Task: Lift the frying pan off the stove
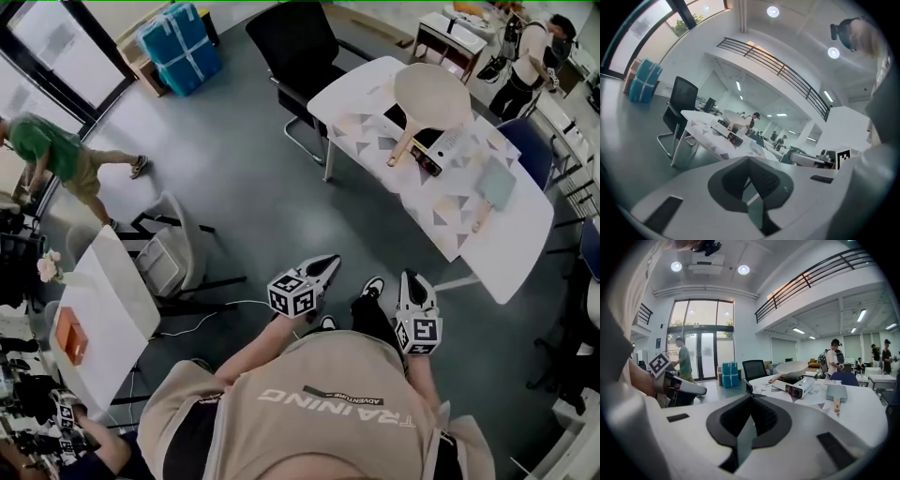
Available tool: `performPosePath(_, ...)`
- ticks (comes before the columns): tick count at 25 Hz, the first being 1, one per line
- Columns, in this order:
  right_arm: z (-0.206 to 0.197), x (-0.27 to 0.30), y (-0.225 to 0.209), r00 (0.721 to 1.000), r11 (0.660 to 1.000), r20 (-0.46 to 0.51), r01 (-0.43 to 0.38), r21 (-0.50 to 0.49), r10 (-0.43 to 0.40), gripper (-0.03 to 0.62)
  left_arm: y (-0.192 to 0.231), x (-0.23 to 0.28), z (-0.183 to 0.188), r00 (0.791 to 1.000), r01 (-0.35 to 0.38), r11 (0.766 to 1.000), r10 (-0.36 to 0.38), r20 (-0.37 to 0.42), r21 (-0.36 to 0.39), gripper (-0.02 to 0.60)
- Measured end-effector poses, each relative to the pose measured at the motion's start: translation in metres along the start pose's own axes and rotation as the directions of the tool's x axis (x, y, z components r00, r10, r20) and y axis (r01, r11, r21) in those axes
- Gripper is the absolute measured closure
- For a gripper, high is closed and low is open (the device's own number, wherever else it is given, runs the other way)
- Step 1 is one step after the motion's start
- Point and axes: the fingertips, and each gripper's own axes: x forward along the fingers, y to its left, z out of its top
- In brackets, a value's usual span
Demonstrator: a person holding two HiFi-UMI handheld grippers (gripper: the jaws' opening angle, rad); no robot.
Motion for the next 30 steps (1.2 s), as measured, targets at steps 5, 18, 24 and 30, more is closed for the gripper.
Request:
performPosePath(5, 0.019, 0.056, -0.031, 0.998, 0.999, 0.058, -0.037, -0.008, 0.037, 0.597, 0.011, 0.037, 0.035, 0.998, -0.034, 0.992, 0.039, -0.042, 0.125, 0.580)
performPosePath(18, 0.048, 0.151, -0.146, 0.989, 0.993, 0.092, -0.119, 0.008, 0.118, 0.597, 0.032, 0.152, 0.095, 0.991, -0.122, 0.984, 0.128, -0.034, 0.133, 0.580)
performPosePath(24, 0.041, 0.171, -0.157, 0.982, 0.983, 0.047, -0.181, 0.006, 0.181, 0.597, 0.036, 0.180, 0.084, 0.983, -0.144, 0.976, 0.160, -0.089, 0.164, 0.580)
performPosePath(30, 0.027, 0.186, -0.181, 0.990, 0.990, -0.001, -0.141, 0.027, 0.141, 0.597, 0.034, 0.214, 0.085, 0.986, -0.065, 0.979, 0.093, -0.139, 0.193, 0.580)
